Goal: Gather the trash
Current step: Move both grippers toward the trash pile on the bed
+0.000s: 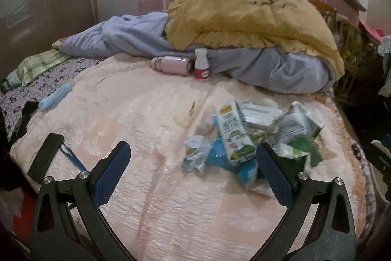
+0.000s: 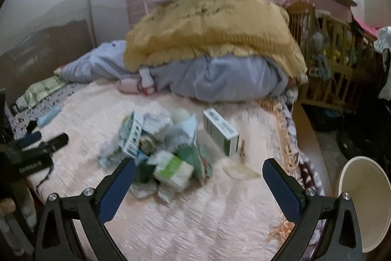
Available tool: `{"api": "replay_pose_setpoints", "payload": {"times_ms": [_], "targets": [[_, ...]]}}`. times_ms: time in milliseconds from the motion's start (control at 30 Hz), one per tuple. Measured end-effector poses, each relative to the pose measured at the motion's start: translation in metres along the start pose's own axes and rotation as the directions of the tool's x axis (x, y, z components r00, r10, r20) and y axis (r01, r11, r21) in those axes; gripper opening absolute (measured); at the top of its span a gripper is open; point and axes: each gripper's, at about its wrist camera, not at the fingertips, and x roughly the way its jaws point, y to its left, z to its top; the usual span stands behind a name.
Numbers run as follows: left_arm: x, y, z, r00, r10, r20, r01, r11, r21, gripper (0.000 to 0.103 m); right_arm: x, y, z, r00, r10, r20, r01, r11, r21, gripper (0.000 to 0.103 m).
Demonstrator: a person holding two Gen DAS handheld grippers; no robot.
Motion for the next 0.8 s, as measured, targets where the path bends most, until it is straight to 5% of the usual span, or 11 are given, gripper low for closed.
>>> {"api": "replay_pose_setpoints", "payload": {"times_ms": [800], "targets": [[-0.026,-0.024,0.009,0.998,-0.002,0.069,0.002,1.000,-0.004,0.102,-0.021,0.010,0.015,0.996,-0.020,0.081,0.020,1.000,-0.005,0.103]]}}
